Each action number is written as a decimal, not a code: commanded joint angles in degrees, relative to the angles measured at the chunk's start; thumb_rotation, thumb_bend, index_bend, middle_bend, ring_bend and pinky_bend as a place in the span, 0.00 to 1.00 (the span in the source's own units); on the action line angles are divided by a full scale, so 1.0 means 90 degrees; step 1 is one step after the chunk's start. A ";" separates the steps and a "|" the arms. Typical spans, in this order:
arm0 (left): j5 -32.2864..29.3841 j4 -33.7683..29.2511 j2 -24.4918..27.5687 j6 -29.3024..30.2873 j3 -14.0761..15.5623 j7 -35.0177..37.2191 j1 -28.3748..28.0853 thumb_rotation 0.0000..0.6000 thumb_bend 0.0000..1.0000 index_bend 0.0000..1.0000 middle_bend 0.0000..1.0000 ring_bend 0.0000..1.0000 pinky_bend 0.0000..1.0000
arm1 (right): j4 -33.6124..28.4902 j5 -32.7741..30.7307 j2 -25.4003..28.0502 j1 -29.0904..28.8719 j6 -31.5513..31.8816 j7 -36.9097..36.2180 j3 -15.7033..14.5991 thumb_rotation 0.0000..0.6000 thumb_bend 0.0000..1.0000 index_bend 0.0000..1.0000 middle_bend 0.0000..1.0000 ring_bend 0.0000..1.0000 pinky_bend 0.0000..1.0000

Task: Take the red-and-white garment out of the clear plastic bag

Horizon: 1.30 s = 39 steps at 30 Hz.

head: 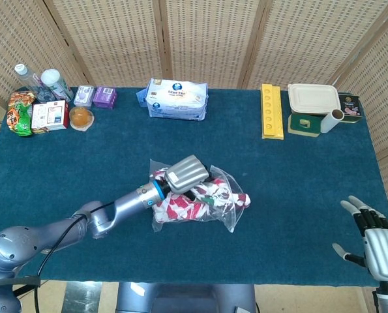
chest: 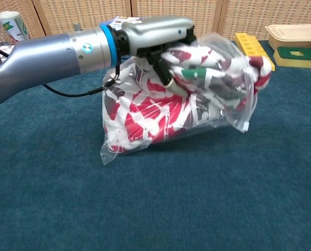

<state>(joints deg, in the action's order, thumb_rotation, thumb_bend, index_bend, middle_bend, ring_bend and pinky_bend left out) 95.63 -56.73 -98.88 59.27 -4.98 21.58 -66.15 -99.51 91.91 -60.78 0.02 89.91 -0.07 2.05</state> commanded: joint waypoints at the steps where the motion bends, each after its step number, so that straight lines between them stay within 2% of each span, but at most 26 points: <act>1: 0.0584 0.1296 -0.0384 0.1843 0.0082 0.0954 0.0588 1.00 0.33 0.88 0.74 0.70 0.74 | 0.0052 0.0122 -0.0022 -0.0134 -0.0082 -0.0054 0.0053 1.00 0.19 0.21 0.19 0.24 0.27; 8: 0.0697 0.2338 -0.0821 0.2562 0.0177 0.1487 0.0688 1.00 0.30 0.88 0.74 0.70 0.72 | 0.0029 0.0448 -0.0083 -0.0494 -0.0164 -0.0120 0.0237 1.00 0.18 0.24 0.22 0.30 0.31; 15: 0.0781 0.2851 -0.1113 0.2746 0.0269 0.1575 0.0604 1.00 0.29 0.88 0.74 0.70 0.72 | -0.0164 0.0649 -0.0069 -0.0743 -0.0266 -0.0132 0.0333 1.00 0.18 0.24 0.23 0.31 0.33; 19: 0.0831 0.3107 -0.1347 0.2759 0.0311 0.1557 0.0428 1.00 0.29 0.88 0.74 0.70 0.72 | -0.0517 0.0959 -0.0029 -0.1099 -0.0498 0.0011 0.0453 1.00 0.17 0.24 0.23 0.32 0.35; 27: 0.0766 0.3392 -0.1632 0.2703 0.0305 0.1537 0.0129 1.00 0.29 0.88 0.74 0.70 0.72 | -0.1110 0.0871 0.0067 -0.1703 -0.1276 0.0475 0.0633 1.00 0.17 0.24 0.24 0.35 0.38; 39: 0.0664 0.3556 -0.1779 0.2620 0.0334 0.1527 -0.0063 1.00 0.29 0.88 0.74 0.70 0.72 | -0.1396 0.0684 -0.0134 -0.2092 -0.1801 0.0895 0.0640 1.00 0.17 0.28 0.27 0.38 0.40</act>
<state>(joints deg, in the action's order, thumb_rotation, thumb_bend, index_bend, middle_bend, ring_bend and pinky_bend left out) 101.67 -24.80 -114.83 82.90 -1.98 35.35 -66.65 -111.80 98.28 -61.80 -18.57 74.03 7.69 7.84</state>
